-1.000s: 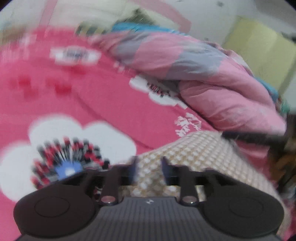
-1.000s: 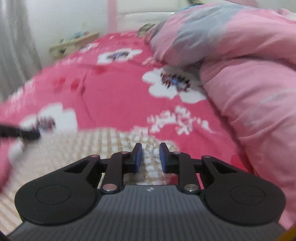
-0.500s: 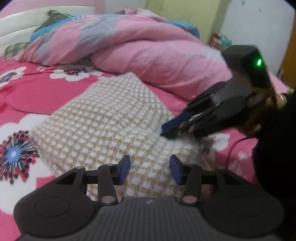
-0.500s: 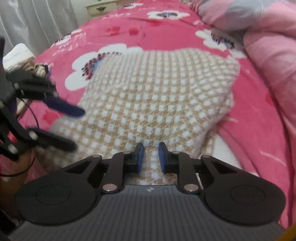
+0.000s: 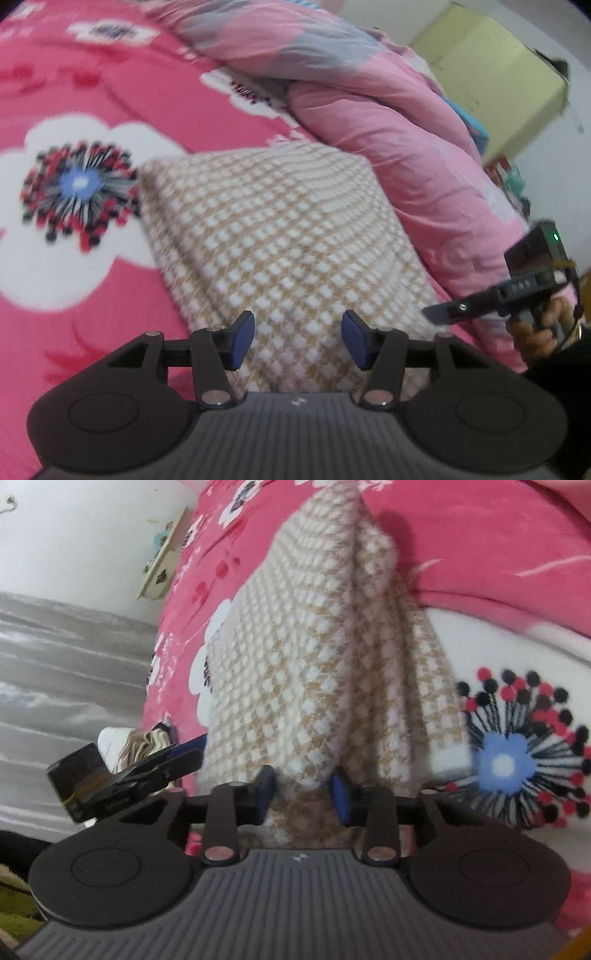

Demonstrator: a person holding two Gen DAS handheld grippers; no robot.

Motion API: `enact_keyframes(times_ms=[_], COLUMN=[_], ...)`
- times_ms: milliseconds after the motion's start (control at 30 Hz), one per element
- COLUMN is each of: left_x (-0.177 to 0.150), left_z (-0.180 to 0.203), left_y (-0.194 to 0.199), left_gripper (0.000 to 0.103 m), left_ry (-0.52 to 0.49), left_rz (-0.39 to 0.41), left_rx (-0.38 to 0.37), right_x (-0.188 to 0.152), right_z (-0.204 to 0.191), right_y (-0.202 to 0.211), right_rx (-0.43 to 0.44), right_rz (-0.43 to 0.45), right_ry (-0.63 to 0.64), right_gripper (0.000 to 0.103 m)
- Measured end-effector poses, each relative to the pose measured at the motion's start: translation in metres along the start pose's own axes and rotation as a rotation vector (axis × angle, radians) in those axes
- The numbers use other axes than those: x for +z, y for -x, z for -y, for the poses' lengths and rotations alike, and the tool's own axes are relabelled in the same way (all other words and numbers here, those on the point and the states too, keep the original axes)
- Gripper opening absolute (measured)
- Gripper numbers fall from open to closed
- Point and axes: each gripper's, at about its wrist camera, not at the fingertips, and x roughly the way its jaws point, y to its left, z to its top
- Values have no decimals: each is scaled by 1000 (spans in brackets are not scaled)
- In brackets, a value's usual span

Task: Fold clothes

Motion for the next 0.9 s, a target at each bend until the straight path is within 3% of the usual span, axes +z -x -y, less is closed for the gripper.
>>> enact_keyframes(times_ms=[167,267,367,433,467,533,600,633,700,767,833,900], left_x=[-2,-3,1,8,10,12,7,0,-24,-43,-42,-35], left_z=[-14,-19,-16,2,15,37,57,65,77,84,82,73], left_y=[-2,-7,-2,14,23,24,10,-3,-33,-35,-33,-35], left_gripper=[54,54,51,50,50,50,50,49,40,42,44,44], left_ry=[82,94,73,-44,-121,-238,-343,-395,-510,-601,-586,-509], left_rz=[5,-5,14,83,128,145,85,27,-96,-61,-67,-78], left_rx=[-13,6,42,65,39,-89,-201,-207,-140,-101,-110,-138], right_x=[4,-1,-12,-14,-14,-16,-21,-22,-24,-25,-23,-17], right_z=[-19,-13,11,1,-8,-19,-16,-14,-20,-26,-42,-59], right_y=[29,7,-26,-21,-17,-19,-33,-37,-32,-27,-9,15], right_rx=[282,238,110,124,123,93,43,42,21,-8,-92,-161], right_rz=[-8,-115,-231,-212,-197,-195,-218,-220,-198,-177,-151,-59], right_ry=[20,21,-48,-13,33,107,135,116,140,173,289,382], right_gripper=[14,14,13,13,13,13,16,16,19,27,31,30])
